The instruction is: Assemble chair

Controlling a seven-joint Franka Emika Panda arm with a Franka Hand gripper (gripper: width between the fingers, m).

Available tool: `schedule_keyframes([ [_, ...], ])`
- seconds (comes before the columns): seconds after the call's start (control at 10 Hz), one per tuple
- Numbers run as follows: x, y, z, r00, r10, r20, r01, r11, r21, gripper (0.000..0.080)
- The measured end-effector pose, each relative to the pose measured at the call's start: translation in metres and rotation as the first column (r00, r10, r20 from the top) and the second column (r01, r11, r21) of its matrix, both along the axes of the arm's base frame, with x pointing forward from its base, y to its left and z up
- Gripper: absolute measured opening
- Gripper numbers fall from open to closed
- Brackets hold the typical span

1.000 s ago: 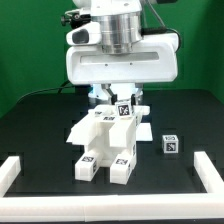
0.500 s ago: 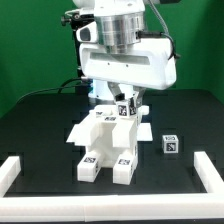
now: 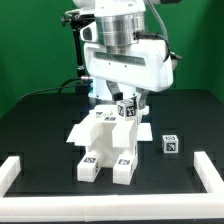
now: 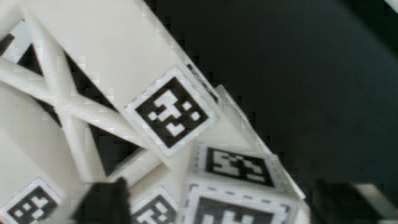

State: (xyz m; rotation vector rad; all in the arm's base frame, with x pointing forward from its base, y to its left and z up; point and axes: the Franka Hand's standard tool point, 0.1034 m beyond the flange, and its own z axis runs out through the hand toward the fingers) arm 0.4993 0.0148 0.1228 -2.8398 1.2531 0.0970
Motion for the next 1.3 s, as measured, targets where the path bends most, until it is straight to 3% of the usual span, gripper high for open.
schedule_keyframes([
  [0.1,0.003,0.000,0.001,0.994,0.108,0.011,-0.108,0.994,0.002,0.0613],
  [0.3,0.011,0.003,0.001,0.893,0.448,0.048,-0.448,0.894,-0.016,0.0643],
  [0.4,0.010,0.007,-0.001,0.786,0.613,0.074,-0.613,0.789,-0.029,0.0648],
  [0.5,0.004,0.005,0.001,0.811,0.579,0.086,-0.580,0.814,-0.012,0.0648],
  [0.6,0.003,0.002,0.002,0.760,0.644,0.089,-0.645,0.764,-0.019,0.0648],
  [0.7,0.003,0.000,0.000,0.652,0.753,0.089,-0.754,0.656,-0.030,0.0649],
  [0.8,0.002,-0.004,-0.002,0.489,0.867,0.094,-0.867,0.495,-0.051,0.0649],
  [1.0,0.001,-0.007,-0.005,0.490,0.867,0.097,-0.866,0.496,-0.064,0.0649],
  [1.3,0.001,-0.007,-0.005,0.578,0.810,0.097,-0.809,0.584,-0.058,0.0282],
])
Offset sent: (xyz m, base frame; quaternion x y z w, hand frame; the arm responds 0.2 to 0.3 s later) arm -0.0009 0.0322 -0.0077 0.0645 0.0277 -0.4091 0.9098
